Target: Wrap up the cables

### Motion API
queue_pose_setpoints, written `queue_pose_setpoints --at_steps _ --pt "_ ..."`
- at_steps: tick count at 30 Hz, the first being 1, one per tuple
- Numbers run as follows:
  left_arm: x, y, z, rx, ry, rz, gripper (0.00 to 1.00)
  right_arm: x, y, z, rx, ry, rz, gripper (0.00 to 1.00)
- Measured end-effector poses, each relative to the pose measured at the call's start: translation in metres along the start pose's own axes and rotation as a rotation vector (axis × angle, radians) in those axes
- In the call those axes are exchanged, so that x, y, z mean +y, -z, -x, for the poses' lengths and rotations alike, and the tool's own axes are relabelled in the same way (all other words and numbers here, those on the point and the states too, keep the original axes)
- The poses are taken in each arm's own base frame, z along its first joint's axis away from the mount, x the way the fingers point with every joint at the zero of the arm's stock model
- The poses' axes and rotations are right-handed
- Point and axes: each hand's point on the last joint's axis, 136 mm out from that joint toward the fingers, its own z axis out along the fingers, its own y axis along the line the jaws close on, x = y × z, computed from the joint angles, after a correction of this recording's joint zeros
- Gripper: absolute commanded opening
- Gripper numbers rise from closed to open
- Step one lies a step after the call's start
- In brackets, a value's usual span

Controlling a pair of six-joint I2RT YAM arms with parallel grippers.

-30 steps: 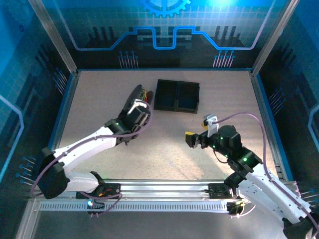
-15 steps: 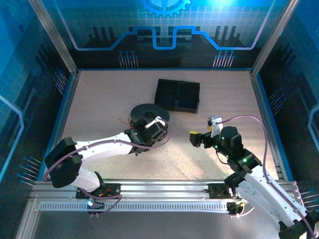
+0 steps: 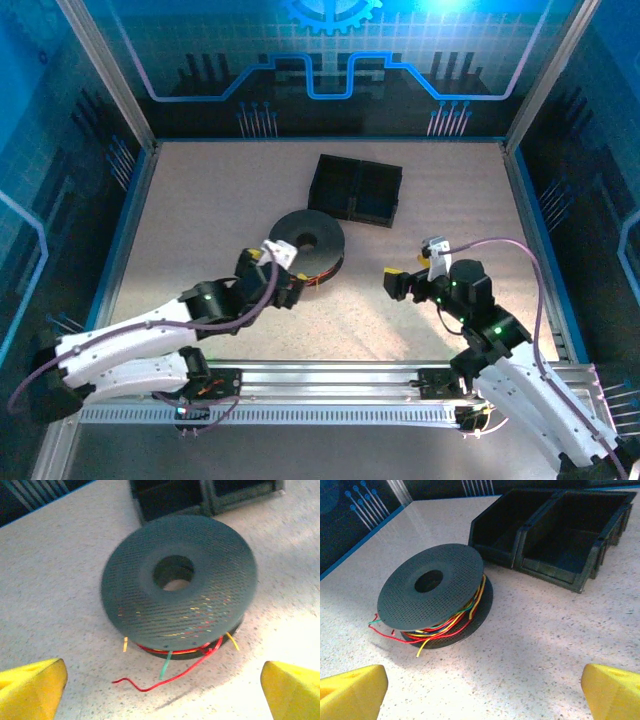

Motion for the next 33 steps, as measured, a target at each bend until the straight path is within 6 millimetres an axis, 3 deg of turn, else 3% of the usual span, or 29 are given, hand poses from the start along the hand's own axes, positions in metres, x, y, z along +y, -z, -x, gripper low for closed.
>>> queue_pose_setpoints --at_steps 4,8,15,18,22,27,31,33 --pt "0.051 0.003 0.004 -0.041 0.205 0.099 0.99 -0.019 0.002 0.007 -0.027 -0.006 -0.074 1.00" --pt "0.102 -0.008 0.001 -0.046 0.370 0.239 1.00 -0.047 0.004 0.020 -0.086 -0.022 -0.168 1.00" --pt "0.171 -0.056 -0.045 0.061 0.525 0.402 0.99 -0.121 0.000 0.017 -0.176 -0.094 -0.383 1.00" --pt "0.187 -0.068 -0.067 0.078 0.534 0.426 0.99 -0.142 -0.009 0.002 -0.192 -0.079 -0.430 1.00" --pt "0.196 -0.080 -0.079 0.004 0.546 0.391 0.99 -0.156 -0.026 -0.021 -0.148 -0.062 -0.446 1.00" --pt "0.190 -0.105 -0.103 -0.048 0.545 0.346 0.99 -0.171 -0.049 -0.028 -0.151 -0.047 -0.456 1.00" --pt "0.194 -0.116 -0.092 -0.112 0.542 0.339 0.99 -0.177 -0.060 -0.035 -0.129 -0.047 -0.453 1.00" --pt "0.198 -0.116 -0.080 -0.163 0.526 0.341 1.00 -0.178 -0.063 -0.023 -0.150 -0.035 -0.450 1.00"
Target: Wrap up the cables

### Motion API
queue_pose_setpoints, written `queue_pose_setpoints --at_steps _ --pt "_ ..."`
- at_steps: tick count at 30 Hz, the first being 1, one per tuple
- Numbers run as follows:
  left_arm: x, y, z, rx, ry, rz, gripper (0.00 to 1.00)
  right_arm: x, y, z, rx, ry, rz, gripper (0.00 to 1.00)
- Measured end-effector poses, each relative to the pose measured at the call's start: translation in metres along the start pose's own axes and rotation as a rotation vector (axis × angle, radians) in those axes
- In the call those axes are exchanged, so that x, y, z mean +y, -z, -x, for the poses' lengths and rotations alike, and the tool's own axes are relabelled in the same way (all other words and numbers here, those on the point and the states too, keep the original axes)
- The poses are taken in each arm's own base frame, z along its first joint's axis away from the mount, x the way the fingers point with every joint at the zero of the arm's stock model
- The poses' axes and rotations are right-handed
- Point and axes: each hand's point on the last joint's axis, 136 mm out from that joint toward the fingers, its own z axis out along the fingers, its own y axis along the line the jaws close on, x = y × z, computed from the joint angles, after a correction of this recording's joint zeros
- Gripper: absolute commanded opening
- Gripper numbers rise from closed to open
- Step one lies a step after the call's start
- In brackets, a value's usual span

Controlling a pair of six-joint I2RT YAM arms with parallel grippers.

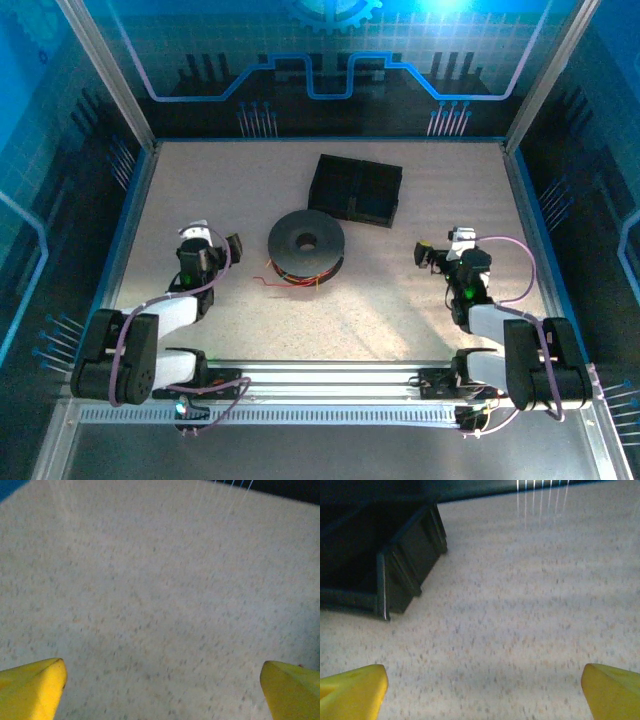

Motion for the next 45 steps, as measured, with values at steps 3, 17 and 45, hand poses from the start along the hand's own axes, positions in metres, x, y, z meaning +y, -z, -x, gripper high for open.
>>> queue_pose_setpoints --at_steps 3,17,45 --pt "-0.003 -0.002 0.020 -0.091 -0.012 -0.008 0.99 0.002 -0.006 0.022 -0.043 0.007 0.006 1.00" --pt "-0.004 -0.030 0.003 -0.088 -0.080 -0.001 0.99 0.000 -0.025 -0.019 -0.037 0.130 0.008 1.00" --pt "-0.012 -0.038 0.023 -0.114 -0.090 -0.016 0.99 0.022 -0.055 0.012 -0.007 0.245 0.011 1.00"
